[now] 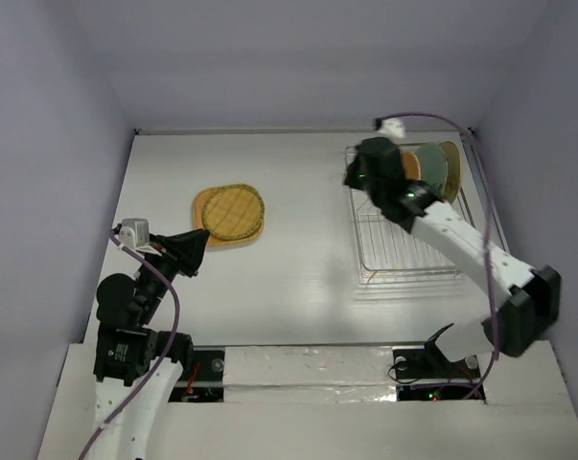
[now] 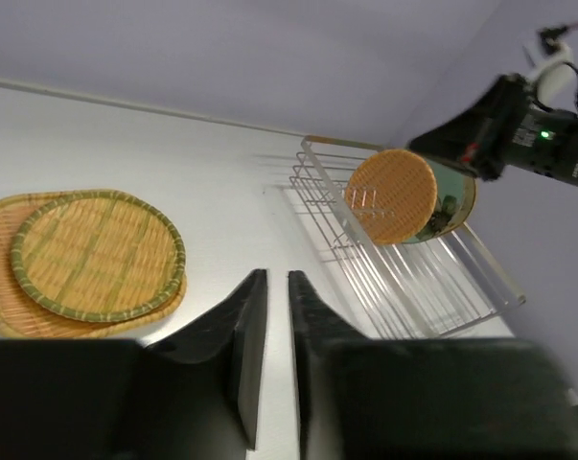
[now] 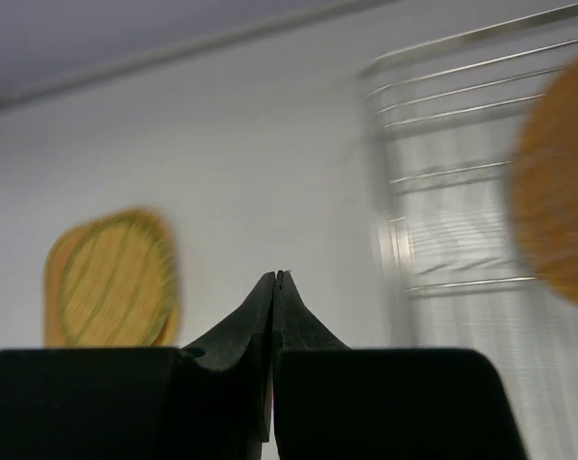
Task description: Unload the plates from the dish rack
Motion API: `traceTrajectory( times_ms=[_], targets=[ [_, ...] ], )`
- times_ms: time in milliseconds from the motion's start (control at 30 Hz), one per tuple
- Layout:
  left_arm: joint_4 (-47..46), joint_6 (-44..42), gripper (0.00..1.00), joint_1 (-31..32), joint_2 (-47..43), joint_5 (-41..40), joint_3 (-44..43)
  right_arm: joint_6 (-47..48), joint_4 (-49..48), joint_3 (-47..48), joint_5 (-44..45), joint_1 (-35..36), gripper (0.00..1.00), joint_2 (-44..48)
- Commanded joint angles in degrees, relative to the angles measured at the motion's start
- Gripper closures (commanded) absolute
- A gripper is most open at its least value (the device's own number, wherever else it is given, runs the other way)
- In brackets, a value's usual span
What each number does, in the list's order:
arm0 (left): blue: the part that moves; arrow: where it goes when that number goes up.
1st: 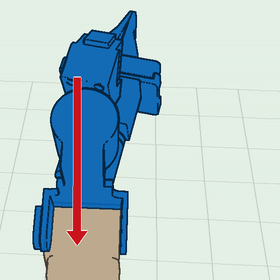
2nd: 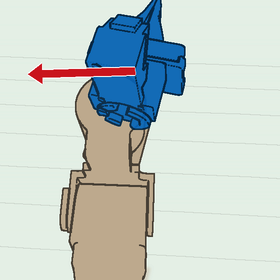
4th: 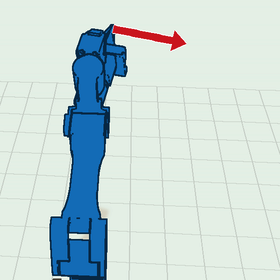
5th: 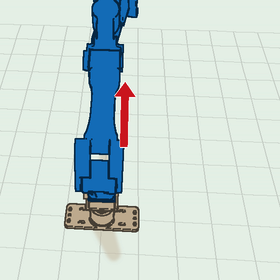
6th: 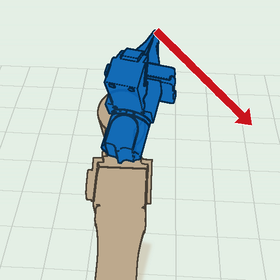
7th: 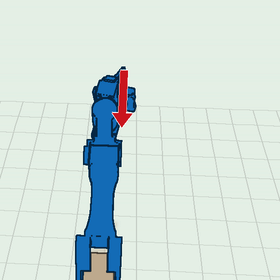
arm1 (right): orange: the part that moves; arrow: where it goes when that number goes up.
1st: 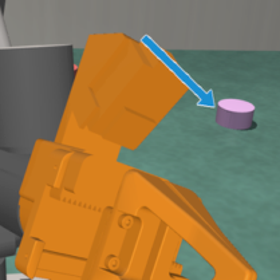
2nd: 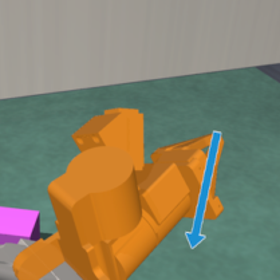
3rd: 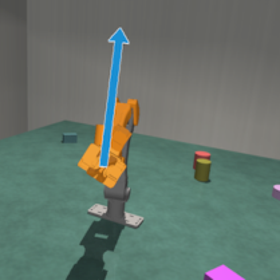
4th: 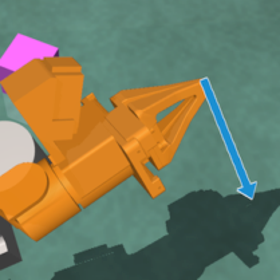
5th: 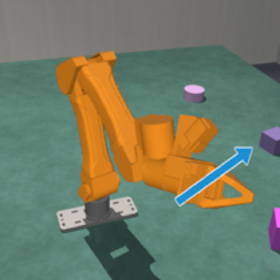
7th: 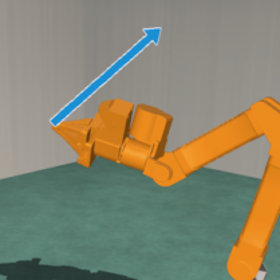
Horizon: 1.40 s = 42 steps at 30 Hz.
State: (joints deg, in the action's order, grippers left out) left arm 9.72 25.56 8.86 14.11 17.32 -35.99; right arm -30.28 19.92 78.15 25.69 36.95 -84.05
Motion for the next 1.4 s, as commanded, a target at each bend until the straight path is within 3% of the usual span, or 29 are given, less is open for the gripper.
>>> traceTrajectory(
  times_ms=[0, 33, 67, 100, 133, 200, 333, 367, 500, 667, 700, 767, 800, 900, 1100, 1367],
  targets=[
    [-2.34, -0.16, 0.95, -0.43, -0.66, -0.88, 0.57, 3.03, 2.57, -8.61, 5.51, -12.29, 1.0, 7.38],
    [-2.16, -0.07, 0.97, -0.43, -0.92, -1.23, 0.57, 3.21, 2.84, -10.02, 5.25, -14.69, 0.96, 8.63],
    [-1.98, -0.07, 0.98, -0.43, -1.1, -1.5, 0.48, 4.08, 2.93, -12.21, 4.64, -17.06, 0.8, 9.68],
    [-1.98, 0.01, 0.98, -0.43, -1.19, -1.76, 0.48, 4.79, 2.67, -12.93, 3.76, -19.26, 0.46, 10.3],
    [-1.98, 0.01, 0.98, -0.43, -1.19, -1.76, 0.48, 6.01, 2.67, -13.28, 3.4, -23.02, 0.35, 10.66],
    [-1.81, -0.07, 0.95, 0.19, -1.28, -1.85, 0.48, 7.34, 2.05, -12.85, 0.43, -25.6, 0.26, 9.7],
    [-1.63, -0.07, 0.81, 0.19, -1.63, -1.68, 0.3, 9.45, -0.06, -10.66, -4.25, -27.63, 0.29, 5.57],
    [-1.72, -0.07, 0.78, 0.19, -1.63, -1.85, 0.3, 9.97, -0.06, -9.78, -4.6, -28.24, 0.33, 3.22],
    [-1.63, -0.07, 0.75, 0.71, -1.72, -2.03, 0.22, 10.86, 0.55, -5.82, -5.73, -29.73, 0.49, -2.42],
    [-1.63, -0.07, 0.75, 0.72, -1.63, -2.03, 0.3, 12.18, 0.73, -3.45, -5.57, -30.27, 0.58, -6.65],
    [-1.72, -0.07, 0.75, 0.72, -1.54, -2.03, 0.3, 12.35, 0.64, -3.36, -5.48, -30.27, 0.66, -6.83],
    [-1.63, -0.07, 0.75, 0.72, -1.54, -2.12, 0.3, 12.79, 0.56, -3.09, -5.3, -30.27, 0.67, -7.0],
    [-1.72, -0.16, 0.75, 0.72, -1.63, -2.03, 0.3, 13.14, 0.9, -2.13, -5.13, -30.27, 0.77, -7.26],
    [-1.63, -0.07, 0.75, 0.72, -1.72, -2.12, 0.3, 13.76, 3.01, -0.98, -3.73, -30.27, 0.92, -7.45],
    [-1.72, -0.07, 0.75, 0.72, -1.63, -1.94, 0.3, 16.22, 4.68, 0.07, -3.46, -30.27, 0.99, -3.14],
    [-1.81, -0.07, 0.74, 0.72, -1.36, -1.68, 0.48, 17.45, 9.08, 4.29, -1.09, -28.69, 1.0, 2.92]
  ],
)
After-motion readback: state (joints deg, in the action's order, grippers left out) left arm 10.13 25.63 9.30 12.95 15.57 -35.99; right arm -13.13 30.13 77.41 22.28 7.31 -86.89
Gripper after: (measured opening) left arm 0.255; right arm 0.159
